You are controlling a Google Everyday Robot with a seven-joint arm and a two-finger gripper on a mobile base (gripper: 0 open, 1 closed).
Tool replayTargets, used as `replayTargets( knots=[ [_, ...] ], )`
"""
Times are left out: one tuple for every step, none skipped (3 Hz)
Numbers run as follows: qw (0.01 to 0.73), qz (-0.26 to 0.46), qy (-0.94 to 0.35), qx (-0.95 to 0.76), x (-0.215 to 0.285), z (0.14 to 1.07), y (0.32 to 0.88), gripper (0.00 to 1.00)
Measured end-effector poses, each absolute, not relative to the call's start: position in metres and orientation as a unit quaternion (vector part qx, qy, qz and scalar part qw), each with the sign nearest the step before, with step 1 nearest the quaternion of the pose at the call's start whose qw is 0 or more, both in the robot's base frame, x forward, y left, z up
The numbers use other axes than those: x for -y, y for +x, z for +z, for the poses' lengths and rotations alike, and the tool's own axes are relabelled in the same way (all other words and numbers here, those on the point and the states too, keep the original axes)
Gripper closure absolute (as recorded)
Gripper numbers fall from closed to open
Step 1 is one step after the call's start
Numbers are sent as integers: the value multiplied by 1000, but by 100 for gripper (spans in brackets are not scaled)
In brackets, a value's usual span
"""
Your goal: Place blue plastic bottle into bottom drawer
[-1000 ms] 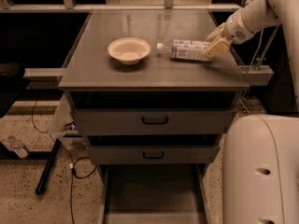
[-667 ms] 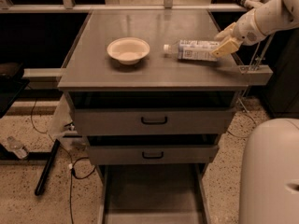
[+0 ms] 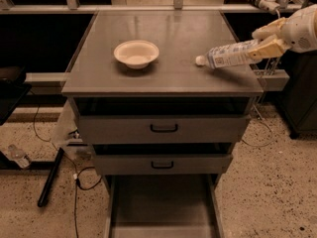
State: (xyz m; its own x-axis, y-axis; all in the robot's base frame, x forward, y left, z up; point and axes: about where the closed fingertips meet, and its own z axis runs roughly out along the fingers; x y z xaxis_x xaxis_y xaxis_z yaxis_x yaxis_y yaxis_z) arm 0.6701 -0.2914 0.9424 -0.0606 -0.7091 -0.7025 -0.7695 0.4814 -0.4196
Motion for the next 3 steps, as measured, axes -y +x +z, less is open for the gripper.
replayTargets(
  knots=[
    [460, 33, -508, -728, 291, 942, 670, 100],
    [451, 39, -505, -735, 291, 926, 677, 100],
    [443, 49, -504, -739, 285, 911, 680, 100]
  ],
)
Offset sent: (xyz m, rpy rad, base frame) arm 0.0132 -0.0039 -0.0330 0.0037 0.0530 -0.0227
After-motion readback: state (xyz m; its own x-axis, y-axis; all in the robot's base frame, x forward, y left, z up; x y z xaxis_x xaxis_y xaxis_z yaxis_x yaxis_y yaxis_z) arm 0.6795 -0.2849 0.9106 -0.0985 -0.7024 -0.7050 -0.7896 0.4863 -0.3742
